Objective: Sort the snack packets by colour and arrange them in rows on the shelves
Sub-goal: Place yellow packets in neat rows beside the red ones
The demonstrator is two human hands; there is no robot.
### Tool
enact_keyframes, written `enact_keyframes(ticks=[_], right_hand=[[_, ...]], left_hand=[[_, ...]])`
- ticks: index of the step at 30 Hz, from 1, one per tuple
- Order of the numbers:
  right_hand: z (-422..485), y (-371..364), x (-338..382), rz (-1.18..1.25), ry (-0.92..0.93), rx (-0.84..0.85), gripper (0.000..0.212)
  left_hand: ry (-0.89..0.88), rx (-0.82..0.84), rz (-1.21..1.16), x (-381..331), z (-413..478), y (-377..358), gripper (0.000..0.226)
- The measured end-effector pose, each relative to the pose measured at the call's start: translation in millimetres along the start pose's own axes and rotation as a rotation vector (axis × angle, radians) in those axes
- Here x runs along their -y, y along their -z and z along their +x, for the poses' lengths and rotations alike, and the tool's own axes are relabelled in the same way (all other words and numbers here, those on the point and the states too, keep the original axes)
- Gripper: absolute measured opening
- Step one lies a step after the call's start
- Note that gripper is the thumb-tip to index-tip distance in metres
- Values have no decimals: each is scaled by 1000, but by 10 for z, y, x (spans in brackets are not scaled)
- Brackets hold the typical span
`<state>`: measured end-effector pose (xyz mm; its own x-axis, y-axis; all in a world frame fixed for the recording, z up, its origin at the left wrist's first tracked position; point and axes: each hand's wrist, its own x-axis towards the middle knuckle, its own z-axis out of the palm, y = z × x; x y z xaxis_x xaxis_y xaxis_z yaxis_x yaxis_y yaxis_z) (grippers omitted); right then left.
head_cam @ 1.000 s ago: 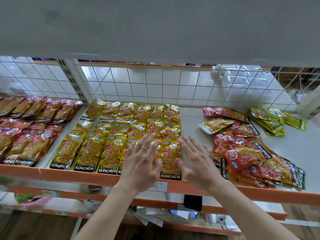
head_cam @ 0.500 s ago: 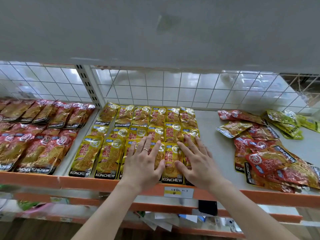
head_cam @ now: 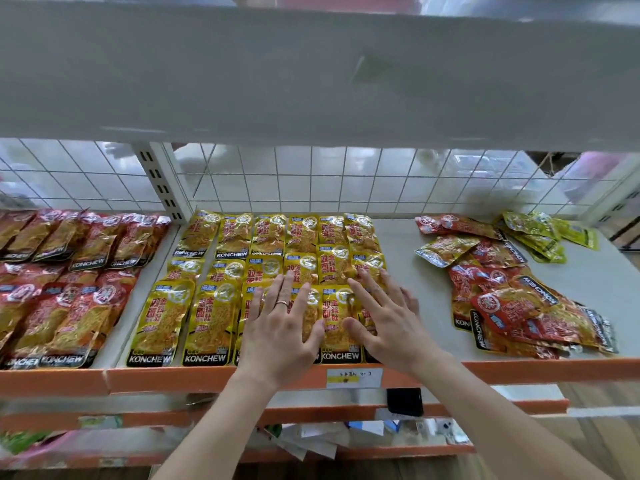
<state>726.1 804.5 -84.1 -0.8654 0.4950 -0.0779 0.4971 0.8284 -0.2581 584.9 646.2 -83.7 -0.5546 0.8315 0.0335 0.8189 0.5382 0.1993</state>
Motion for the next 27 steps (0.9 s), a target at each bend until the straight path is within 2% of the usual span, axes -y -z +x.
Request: enact_keyframes(ticks=[3,7,13,20,24,27], right_hand=[[-64,70,10,89,-34,-72,94],[-222,186,2,108,-38,-143,79],[-489,370,-184,89,-138,-283,83],[-707,571,-707,93,-294,-275,70],[-762,598,-1097,49,-348,-175,68],[-775,593,-1362,35,-378,-63,68]], left_hand=[[-31,-104,-68,21,-7,9,75],[-104,-174,-96,-4,-10,6,67],[-259,-239,-194,-412,107,68,64],[-404,-150,-143,-953,390,-30,67],[-389,-3,-82,-1248,601,-155,83],[-304,95,-74,-1478,836,-222,91]])
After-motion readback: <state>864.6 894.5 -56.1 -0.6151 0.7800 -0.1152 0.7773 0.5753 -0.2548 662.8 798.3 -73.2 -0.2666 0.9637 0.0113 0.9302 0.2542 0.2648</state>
